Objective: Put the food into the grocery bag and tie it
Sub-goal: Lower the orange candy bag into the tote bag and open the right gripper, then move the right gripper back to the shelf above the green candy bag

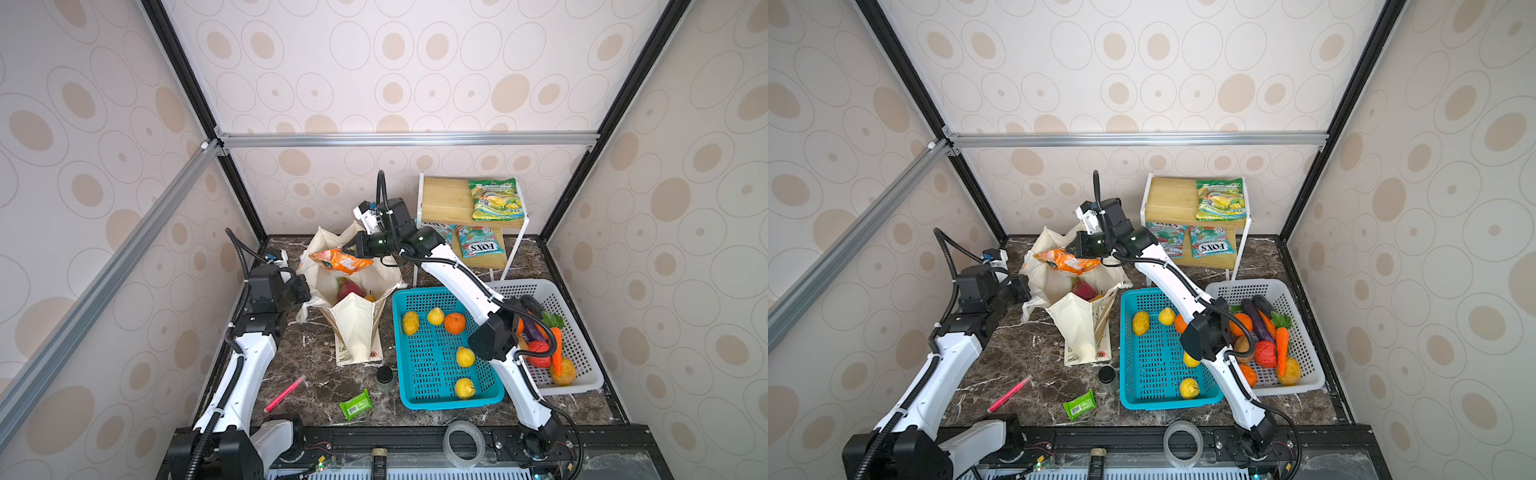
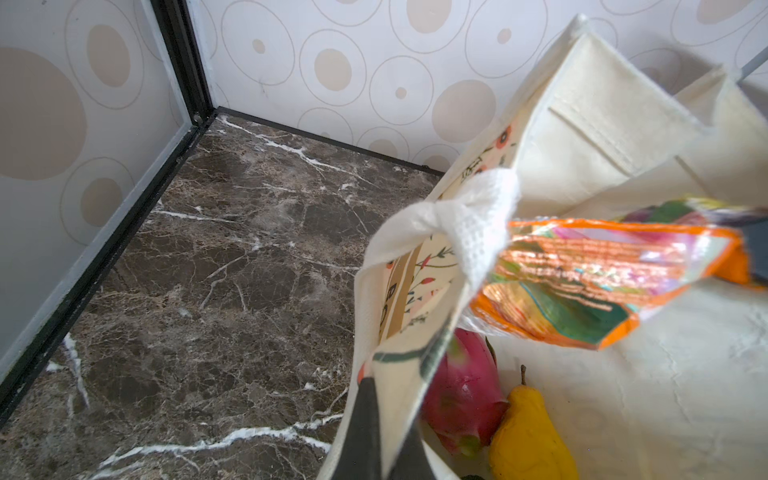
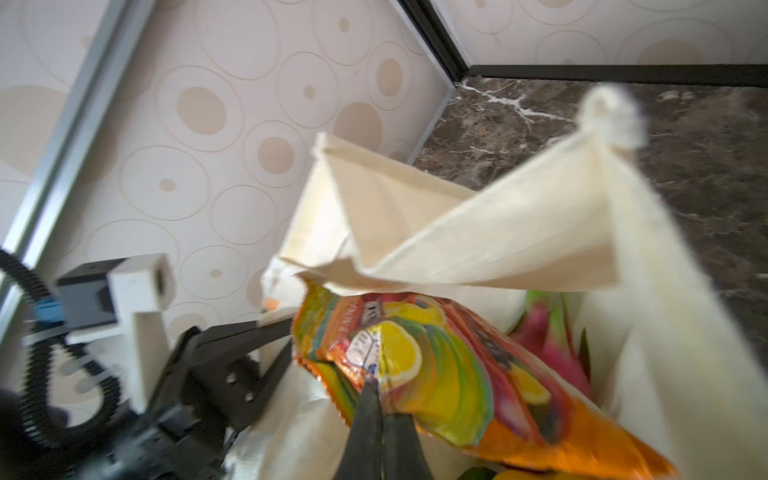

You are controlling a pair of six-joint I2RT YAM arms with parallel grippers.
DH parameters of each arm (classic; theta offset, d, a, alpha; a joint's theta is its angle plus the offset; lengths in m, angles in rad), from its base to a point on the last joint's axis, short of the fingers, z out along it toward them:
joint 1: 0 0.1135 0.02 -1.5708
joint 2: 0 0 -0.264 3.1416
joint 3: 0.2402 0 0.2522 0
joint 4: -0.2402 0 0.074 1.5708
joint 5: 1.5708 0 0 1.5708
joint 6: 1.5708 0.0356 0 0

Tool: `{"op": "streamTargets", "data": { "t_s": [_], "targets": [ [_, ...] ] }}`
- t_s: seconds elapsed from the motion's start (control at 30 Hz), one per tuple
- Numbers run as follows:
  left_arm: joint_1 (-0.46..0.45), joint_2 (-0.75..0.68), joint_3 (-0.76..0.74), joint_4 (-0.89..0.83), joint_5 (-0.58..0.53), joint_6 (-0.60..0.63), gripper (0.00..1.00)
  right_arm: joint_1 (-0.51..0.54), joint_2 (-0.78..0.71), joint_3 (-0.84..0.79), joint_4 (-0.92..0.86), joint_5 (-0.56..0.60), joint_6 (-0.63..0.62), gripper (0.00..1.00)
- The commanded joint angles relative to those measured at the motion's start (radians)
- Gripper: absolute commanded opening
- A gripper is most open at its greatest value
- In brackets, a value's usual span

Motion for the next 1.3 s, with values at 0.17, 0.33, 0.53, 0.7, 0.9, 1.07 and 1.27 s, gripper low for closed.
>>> {"op": "streamTargets", "data": {
  "t_s": [0.17, 0.33, 0.53, 0.7, 0.9, 1.07, 1.27],
  "targets": [
    [0.004, -0.016, 0.011, 0.020, 0.017, 0.008, 0.00, 0.070, -0.079, -0.124, -0.055, 0.304, -0.303, 0.00],
    [0.004, -0.016, 0.012, 0.020, 0.017, 0.007, 0.00, 0.136, -0.066, -0.130, -0.156, 0.546, -0.420, 0.00],
    [0.004, -0.016, 0.011, 0.020, 0.017, 0.007, 0.00, 0.144, -0.015, -0.092, -0.270, 0.688, -0.365, 0.10],
    [0.005, -0.014, 0.010, 0.022, 0.017, 0.007, 0.00, 0.147, -0.047, -0.072, -0.307, 0.615, -0.334, 0.42],
    [0.005, -0.014, 0.010, 0.022, 0.015, 0.007, 0.00, 0.161, -0.182, -0.093, -0.291, 0.568, -0.285, 0.75],
    [0.005, -0.014, 0.010, 0.024, 0.019, 0.005, 0.00, 0.163, -0.314, -0.121, -0.281, 0.600, -0.234, 1.00],
    [0.005, -0.020, 0.010, 0.023, 0.020, 0.005, 0.00, 0.163, -0.510, -0.214, -0.281, 0.704, -0.330, 1.00]
  ]
}}
